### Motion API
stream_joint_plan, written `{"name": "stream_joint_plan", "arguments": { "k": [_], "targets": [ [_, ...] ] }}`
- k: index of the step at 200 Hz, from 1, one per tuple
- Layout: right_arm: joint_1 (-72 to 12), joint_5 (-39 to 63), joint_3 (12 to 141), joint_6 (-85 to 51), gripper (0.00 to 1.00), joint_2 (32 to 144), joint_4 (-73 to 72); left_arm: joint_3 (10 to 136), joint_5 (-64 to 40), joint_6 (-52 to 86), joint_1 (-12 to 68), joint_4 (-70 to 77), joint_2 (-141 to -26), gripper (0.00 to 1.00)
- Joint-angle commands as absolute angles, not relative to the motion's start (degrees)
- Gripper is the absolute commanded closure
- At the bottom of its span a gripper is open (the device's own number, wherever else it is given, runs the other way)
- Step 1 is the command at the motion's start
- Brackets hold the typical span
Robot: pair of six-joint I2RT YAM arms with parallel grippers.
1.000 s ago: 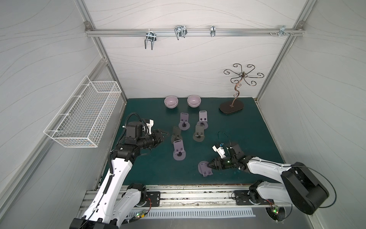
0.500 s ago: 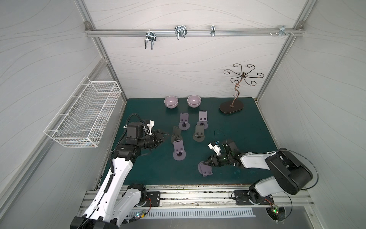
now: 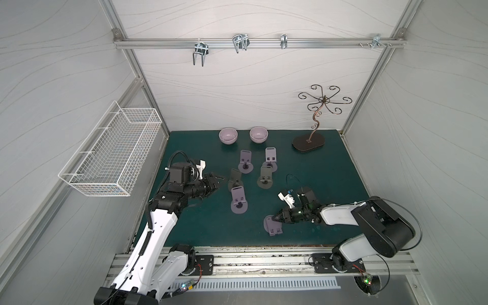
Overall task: Open the phone stand
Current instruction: Pick up the phone stand at the center of the board.
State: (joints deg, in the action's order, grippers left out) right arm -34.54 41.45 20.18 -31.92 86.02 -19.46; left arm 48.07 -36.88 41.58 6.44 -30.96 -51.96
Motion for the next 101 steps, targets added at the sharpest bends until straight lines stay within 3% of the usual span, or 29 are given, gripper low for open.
{"name": "stream_joint_plan", "arguments": {
  "k": [1, 56, 101],
  "targets": [
    [-35.46, 42.63, 20.88, -32.17, 0.79, 88.67, -20.19, 48.42, -37.18, 40.93, 6.68, -28.48, -51.72, 0.45],
    [-35.98, 45.12, 21.80, -32.78, 1.00, 91.00, -22.67, 48.45, -37.52, 40.45, 6.76, -29.18, -51.77, 0.45],
    [-36.03, 51.53, 22.13, -36.87, 1.00, 82.19, -22.06, 49.61, -42.28, 38.04, 6.66, -29.43, -52.27, 0.47]
  ]
}}
